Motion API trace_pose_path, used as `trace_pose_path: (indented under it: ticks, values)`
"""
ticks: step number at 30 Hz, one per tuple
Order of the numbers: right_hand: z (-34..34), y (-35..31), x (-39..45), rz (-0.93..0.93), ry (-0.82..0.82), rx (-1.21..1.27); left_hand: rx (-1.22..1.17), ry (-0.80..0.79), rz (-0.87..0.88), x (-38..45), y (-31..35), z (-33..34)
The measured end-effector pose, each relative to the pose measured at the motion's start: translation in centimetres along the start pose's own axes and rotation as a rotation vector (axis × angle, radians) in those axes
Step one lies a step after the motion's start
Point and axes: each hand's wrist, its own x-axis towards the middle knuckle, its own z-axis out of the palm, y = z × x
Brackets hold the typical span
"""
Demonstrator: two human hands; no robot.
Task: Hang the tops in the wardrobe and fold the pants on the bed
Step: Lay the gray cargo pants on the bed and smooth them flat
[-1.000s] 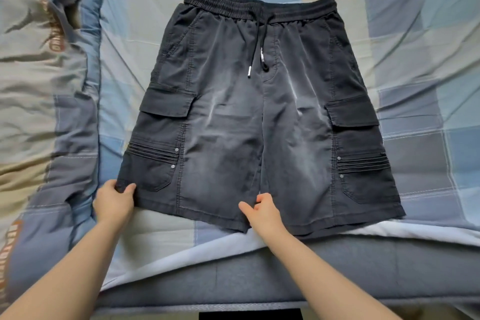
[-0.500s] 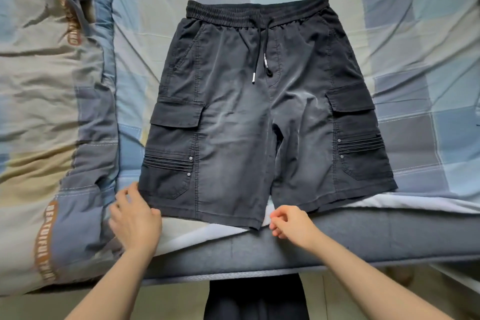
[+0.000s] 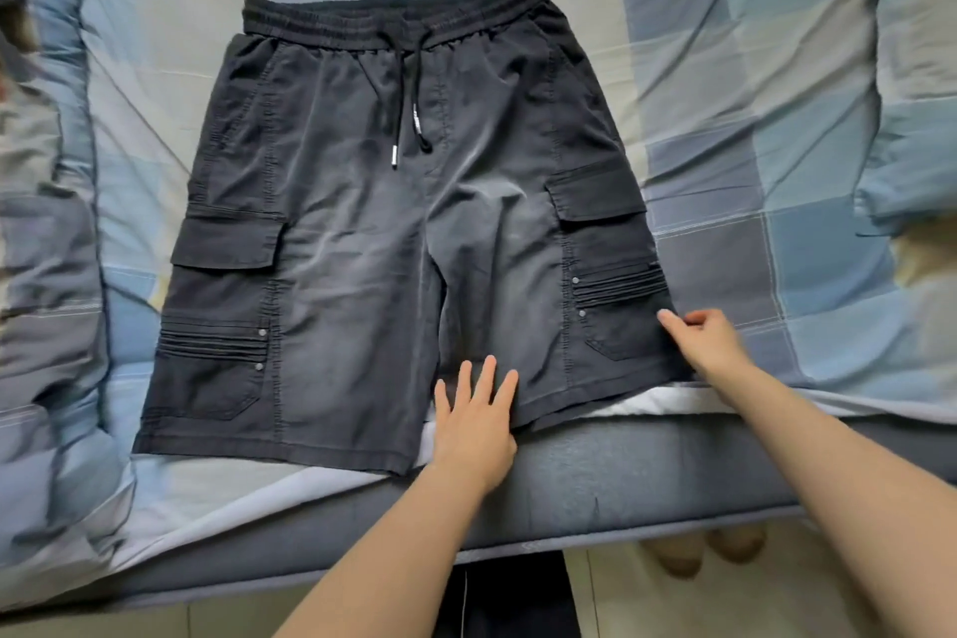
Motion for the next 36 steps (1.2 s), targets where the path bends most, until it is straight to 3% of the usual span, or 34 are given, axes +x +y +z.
trace_pose_path:
  ticks: [5,8,10,13,14,16,18,21,25,27,32,36]
  values:
    - [-2.0,0.9,-0.7,-0.188,-0.328,0.07,0.098,-0.211,-0.118,0.4,3.2,-0.8]
    - [-3.9,3.1,-1.3,-0.182,-0.322,0.145,0.161,-0.326,-0.134,0.5,5.2,-3.3]
    - [-4.3,4.7,-2.1,-0.234,-0.239,-0.08,0.07,-0.296,-0.146,1.0,6.9,-5.2]
    - [-4.1,5.1,-4.6,-0.444,-0.11,-0.217,-0.385,0.042,-0.091,2.5,10.3,-7.5]
    - [-4.1,4.8,-5.7,-0.547,-0.081,-0.196,-0.636,0.065,-0.105,3.1,11.4,-8.3]
    - [-4.1,4.0,-7.8,-0.703,-0.152,-0.158,-1.077,-0.068,-0.193,4.2,13.5,-9.5]
    - [-4.6,3.3,-9.3,-0.755,-0.334,-0.123,-1.201,-0.104,-0.294,5.0,14.4,-9.7]
    - [-5.8,1.7,-9.3,-0.621,-0.471,-0.051,-1.074,0.002,-0.353,5.4,13.5,-8.7]
    - [-6.4,-3.1,-4.8,-0.466,-0.184,0.1,-1.009,0.017,-0.202,4.0,11.6,-7.8]
    - [-5.4,-6.7,-1.7,-0.4,-0.139,0.132,-1.014,0.018,-0.135,2.9,10.6,-7.5]
    - [-2.0,-17.0,3.3,-0.137,-0.305,0.337,-1.071,0.021,-0.049,0.3,7.5,-7.2]
    - [-0.8,-23.1,3.5,-0.113,-0.307,0.31,-1.137,-0.036,0.033,-1.3,4.0,-7.6]
